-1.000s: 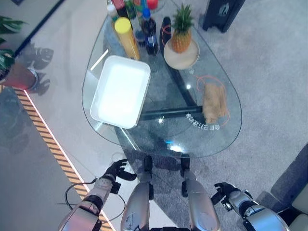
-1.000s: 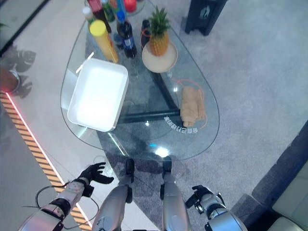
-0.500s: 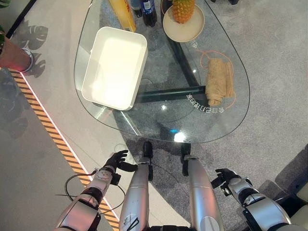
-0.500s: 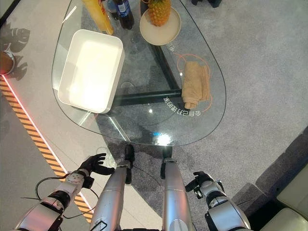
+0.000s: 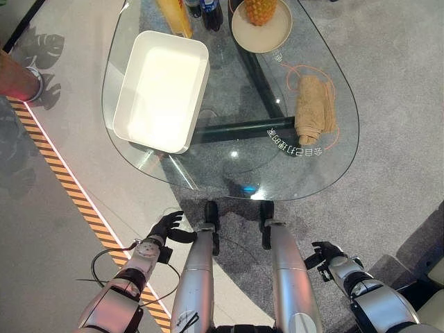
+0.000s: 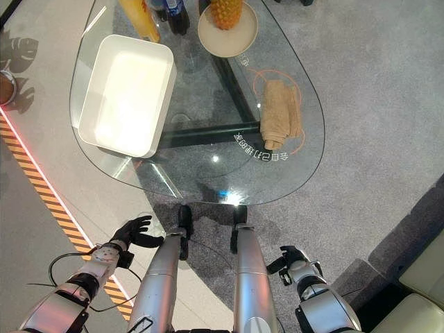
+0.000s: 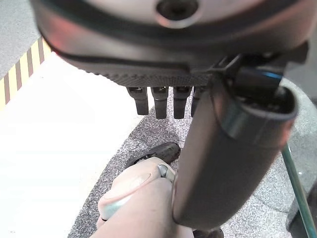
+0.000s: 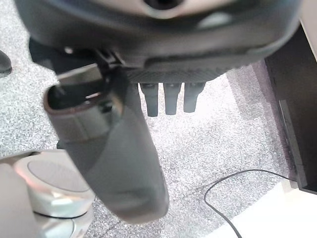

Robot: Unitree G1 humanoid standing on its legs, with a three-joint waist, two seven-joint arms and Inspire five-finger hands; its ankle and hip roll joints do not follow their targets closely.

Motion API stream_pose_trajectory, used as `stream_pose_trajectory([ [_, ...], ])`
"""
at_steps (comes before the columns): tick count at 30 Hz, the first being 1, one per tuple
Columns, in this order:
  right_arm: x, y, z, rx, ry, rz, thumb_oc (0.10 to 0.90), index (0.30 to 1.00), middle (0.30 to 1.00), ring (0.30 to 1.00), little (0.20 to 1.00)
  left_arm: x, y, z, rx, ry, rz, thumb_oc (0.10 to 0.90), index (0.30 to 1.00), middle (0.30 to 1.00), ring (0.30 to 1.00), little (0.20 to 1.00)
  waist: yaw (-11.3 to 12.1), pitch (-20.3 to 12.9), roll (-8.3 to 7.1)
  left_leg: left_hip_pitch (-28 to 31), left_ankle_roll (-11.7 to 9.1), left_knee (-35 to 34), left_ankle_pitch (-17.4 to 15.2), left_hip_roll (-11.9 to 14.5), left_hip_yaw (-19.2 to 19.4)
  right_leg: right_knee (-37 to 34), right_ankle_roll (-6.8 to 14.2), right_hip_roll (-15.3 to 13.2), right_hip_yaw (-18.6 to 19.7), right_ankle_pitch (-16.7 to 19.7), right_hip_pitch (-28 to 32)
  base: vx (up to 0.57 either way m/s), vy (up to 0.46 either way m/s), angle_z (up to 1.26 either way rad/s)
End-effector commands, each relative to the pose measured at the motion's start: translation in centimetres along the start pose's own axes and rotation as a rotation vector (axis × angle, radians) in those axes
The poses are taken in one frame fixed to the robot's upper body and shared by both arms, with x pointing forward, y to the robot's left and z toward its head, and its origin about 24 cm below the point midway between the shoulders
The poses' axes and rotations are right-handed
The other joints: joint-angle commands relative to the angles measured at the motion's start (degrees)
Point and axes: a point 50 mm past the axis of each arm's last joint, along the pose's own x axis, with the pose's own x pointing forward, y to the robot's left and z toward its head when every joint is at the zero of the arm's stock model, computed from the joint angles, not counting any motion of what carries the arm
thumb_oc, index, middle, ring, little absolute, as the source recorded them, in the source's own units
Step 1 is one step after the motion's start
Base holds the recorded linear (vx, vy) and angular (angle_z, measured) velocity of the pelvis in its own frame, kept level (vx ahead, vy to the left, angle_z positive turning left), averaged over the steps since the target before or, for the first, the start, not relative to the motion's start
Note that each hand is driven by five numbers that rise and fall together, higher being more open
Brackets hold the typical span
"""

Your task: Wipe the table with a cloth and put it in the basket.

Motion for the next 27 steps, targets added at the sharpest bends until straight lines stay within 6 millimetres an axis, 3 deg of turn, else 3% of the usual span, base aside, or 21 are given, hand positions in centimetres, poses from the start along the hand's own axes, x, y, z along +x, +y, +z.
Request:
stream_pose_trajectory([
  [1,-0.2,-3.4,-3.8,0.072,0.061,-0.247,0.800,0.900,0.900,0.900,0.900,-1.3,0.3,-4.2,-0.006,0.101,0.026,0.800,0.900,0.900,0.900,0.900,-0.5,0.0,-0.17,-1.2,3.0,5.3,-2.7,-3.8,2.0,1.0,-1.2,1.8,-2.4,-2.2,3.9,0.00,0.000,0.00],
  [5,-0.5,-5.8,-2.7,0.204,-0.005,-0.445,0.800,0.900,0.900,0.900,0.900,-1.5,0.6,-4.7,-0.001,0.111,0.037,0.800,0.900,0.900,0.900,0.900,-0.6,0.2,-0.47,-1.1,3.2,5.5,-3.2,-3.7,2.0,0.7,-0.8,1.9,-2.3,-1.8,4.1,0.00,-0.008,0.00],
  [8,-1.2,-9.4,-0.5,0.394,-0.135,-0.604,0.800,0.900,0.900,0.900,0.900,-1.7,1.1,-5.3,0.007,0.124,0.050,0.800,0.900,0.900,0.900,0.900,-0.6,0.2,-0.92,-0.8,3.5,5.4,-3.6,-3.7,2.0,0.3,-0.6,1.9,-2.6,-1.6,4.5,0.01,-0.045,0.01],
  [17,-4.7,-15.7,5.5,0.654,-0.490,-0.865,0.800,0.900,0.900,0.900,0.900,-2.2,2.0,-6.1,0.012,0.148,0.073,0.800,0.900,0.900,0.900,0.900,-0.7,0.2,-1.48,-0.3,3.9,4.7,-3.9,-3.6,2.0,-0.5,-0.4,1.9,-2.8,-1.4,4.6,0.00,-0.005,0.00],
  [23,-8.0,-17.6,11.0,0.798,-0.739,-0.914,0.800,0.900,0.900,0.900,0.900,-2.0,1.9,-5.7,0.004,0.142,0.067,0.800,0.900,0.900,0.900,0.900,-0.8,0.2,-1.26,-0.3,3.9,3.8,-3.7,-3.6,2.0,-0.9,-0.4,1.9,-2.8,-1.5,4.3,-0.02,0.009,0.00],
  [27,-8.7,-17.6,12.1,0.824,-0.787,-0.910,0.800,0.900,0.900,0.900,0.900,-1.9,1.8,-5.5,0.001,0.141,0.067,0.800,0.900,0.900,0.900,0.900,-0.8,0.2,-1.19,-0.3,3.8,3.5,-3.7,-3.6,2.0,-1.0,-0.4,1.9,-2.8,-1.5,4.2,0.00,0.000,0.00],
])
